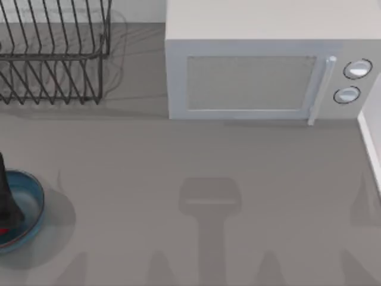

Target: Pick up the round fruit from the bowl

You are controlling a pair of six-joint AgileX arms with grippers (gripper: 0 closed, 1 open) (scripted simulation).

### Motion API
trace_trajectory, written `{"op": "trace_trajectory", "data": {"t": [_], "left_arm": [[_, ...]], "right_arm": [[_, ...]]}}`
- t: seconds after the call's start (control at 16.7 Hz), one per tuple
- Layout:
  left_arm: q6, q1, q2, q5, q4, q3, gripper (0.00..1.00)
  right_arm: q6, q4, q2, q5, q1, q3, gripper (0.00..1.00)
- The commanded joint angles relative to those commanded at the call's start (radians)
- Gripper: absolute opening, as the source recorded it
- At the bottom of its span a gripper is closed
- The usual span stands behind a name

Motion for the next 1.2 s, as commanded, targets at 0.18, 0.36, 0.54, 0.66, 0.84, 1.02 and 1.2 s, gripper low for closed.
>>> {"op": "trace_trajectory", "data": {"t": [0.18,0.36,0.54,0.66,0.84,1.02,1.2], "left_arm": [[0.000,0.000,0.000,0.000,0.000,0.000,1.00],[0.000,0.000,0.001,0.000,-0.001,0.001,1.00],[0.007,0.006,0.066,0.000,-0.060,0.058,1.00],[0.015,0.013,0.162,0.000,-0.138,0.133,1.00],[0.033,0.028,0.380,0.000,-0.295,0.285,1.00],[0.054,0.045,0.651,0.000,-0.480,0.464,1.00],[0.075,0.063,0.938,0.000,-0.670,0.647,1.00]], "right_arm": [[0.000,0.000,0.000,0.000,0.000,0.000,1.00],[0.000,0.000,0.000,0.000,0.000,0.000,1.00],[0.000,0.000,0.000,0.000,0.000,0.000,1.00],[0.000,0.000,0.000,0.000,0.000,0.000,1.00],[0.000,0.000,0.000,0.000,0.000,0.000,1.00],[0.000,0.000,0.000,0.000,0.000,0.000,1.00],[0.000,0.000,0.000,0.000,0.000,0.000,1.00]]}}
